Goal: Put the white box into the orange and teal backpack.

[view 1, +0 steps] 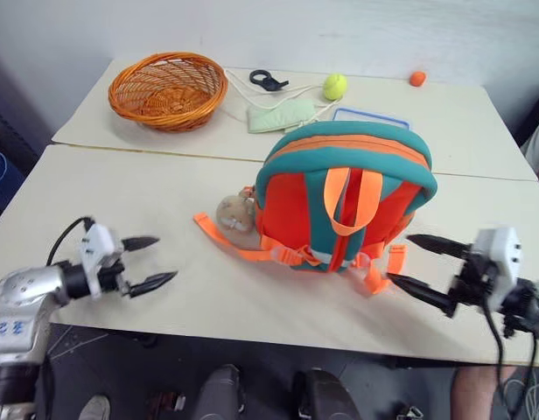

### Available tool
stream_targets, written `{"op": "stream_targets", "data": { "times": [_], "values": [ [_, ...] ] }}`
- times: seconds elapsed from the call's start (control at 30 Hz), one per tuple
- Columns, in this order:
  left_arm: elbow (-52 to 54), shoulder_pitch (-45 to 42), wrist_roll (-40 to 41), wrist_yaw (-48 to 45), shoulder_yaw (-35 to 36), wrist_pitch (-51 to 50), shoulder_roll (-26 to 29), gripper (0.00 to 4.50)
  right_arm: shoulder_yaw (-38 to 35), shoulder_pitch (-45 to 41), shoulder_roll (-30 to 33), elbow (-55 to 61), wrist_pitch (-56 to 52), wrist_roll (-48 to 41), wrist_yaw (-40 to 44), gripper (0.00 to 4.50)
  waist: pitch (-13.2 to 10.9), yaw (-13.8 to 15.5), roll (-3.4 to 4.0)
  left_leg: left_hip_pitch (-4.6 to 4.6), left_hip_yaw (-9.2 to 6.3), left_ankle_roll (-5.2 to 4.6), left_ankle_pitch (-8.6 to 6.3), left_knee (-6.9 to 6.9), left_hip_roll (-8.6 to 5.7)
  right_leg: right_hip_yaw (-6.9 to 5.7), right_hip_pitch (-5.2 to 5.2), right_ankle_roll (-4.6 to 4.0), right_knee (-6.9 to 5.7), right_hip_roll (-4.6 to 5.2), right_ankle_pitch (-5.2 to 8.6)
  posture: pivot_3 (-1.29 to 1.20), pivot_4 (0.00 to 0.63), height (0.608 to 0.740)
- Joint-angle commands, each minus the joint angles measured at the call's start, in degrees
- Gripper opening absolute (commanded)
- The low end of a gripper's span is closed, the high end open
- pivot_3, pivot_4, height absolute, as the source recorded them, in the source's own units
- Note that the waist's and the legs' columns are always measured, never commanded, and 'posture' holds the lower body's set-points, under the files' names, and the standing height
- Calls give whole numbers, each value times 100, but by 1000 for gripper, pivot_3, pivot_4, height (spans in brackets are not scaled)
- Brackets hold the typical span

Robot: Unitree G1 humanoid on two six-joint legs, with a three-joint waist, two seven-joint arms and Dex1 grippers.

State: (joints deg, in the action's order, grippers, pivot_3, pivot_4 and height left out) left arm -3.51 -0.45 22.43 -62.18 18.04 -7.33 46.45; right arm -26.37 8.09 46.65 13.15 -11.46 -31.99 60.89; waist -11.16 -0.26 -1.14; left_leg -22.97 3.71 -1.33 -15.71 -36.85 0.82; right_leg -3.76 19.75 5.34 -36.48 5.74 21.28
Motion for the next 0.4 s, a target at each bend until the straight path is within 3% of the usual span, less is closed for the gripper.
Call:
{"op": "stream_targets", "data": {
  "times": [0.03, 0.17, 0.4],
  "values": [
    [281, 471, -3, 167, 467, 212, 42, 4500, -381, -261, -4, -1531, 1896, 756, 196, 4464, -1, -10, 3, 9, 1, -4, -4, -2, 0, 0, -9, 0, 4, 2, 0, 0, 150, 740],
    [537, 766, -35, 413, 558, 343, -115, 4500, -174, -542, -22, -2286, 2447, 867, 400, 4464, -7, -16, 15, 31, 7, 1, -12, 18, 0, 1, -20, -1, 9, 5, 1, 0, 150, 740],
    [1042, 905, -141, 1149, 636, 521, -557, 4500, 455, -807, -274, -2383, 2525, 1022, 357, 4464, -6, -14, 25, 41, 10, 42, 14, 37, 0, -6, -21, -1, 5, 4, 1, 0, 150, 740]
  ]
}}
